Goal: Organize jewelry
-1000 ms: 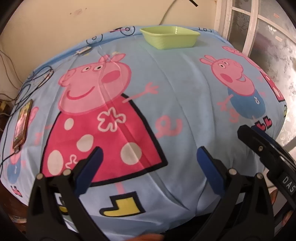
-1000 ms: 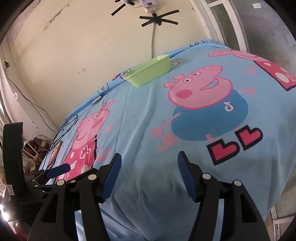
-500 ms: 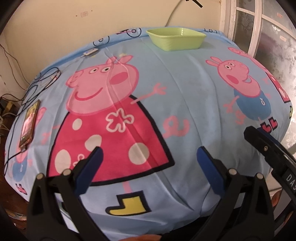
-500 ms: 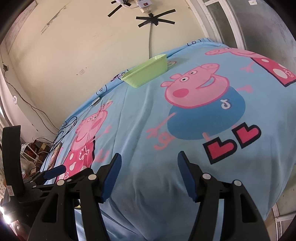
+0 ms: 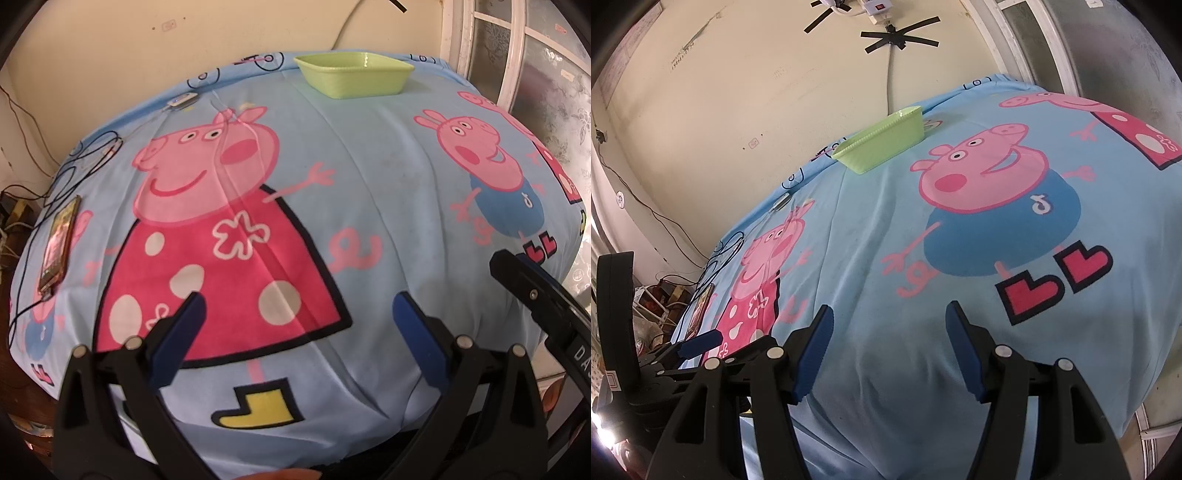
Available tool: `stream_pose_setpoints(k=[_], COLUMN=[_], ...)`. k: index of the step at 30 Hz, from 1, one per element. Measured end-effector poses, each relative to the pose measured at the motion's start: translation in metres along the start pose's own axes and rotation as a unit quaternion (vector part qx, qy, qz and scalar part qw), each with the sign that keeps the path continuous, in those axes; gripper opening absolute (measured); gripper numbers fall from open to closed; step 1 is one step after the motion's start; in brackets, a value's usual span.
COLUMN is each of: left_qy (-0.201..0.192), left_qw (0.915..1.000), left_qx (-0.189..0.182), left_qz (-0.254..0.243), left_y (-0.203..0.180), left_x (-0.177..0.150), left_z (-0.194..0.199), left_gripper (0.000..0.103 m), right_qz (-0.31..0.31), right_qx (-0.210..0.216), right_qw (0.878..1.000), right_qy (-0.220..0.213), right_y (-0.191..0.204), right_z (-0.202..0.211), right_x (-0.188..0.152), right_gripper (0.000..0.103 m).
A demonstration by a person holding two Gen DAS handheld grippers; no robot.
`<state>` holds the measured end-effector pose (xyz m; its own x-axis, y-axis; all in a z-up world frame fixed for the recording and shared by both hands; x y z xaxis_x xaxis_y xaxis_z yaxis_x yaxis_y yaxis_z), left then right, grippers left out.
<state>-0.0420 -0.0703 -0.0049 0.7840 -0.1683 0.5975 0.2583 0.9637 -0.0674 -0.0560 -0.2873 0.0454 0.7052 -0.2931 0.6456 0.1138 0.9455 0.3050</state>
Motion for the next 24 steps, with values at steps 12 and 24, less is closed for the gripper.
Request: stream_pose_setpoints(k=[12,24], left_qy=[0.002,0.005], left_qw=[1.0000,1.0000], left_qx=[-0.001,0.000], left_qz=[0.001,0.003], left_y=[0.0007,0.0024], left_x=[-0.0008,-0.0014], left_z=[-0.0010,-0.0028], left_gripper=[0.097,0.097], right_qz=[0.000,0.001], right_qx=[0.000,0.000], right_qw=[1.000,1.000], right_qy=[0.000,0.000], right_y=[-0.0001,0.0003], right_z=[-0.0001,-0.0004], right_x=[0.0004,0.0005], right_gripper=[0.039,0.039])
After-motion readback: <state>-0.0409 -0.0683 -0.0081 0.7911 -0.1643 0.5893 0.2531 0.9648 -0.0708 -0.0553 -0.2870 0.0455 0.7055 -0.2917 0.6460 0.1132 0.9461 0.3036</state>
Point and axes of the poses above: each gripper's, at about its wrist camera, not at the fingertips, and z roughly against the way its jaws point, y to its left, x to its top, the point moved 2 cm from there along -z, roughly the way its jaws point, and after that the axes turned 13 degrees about -x, right-handed, at the moved point
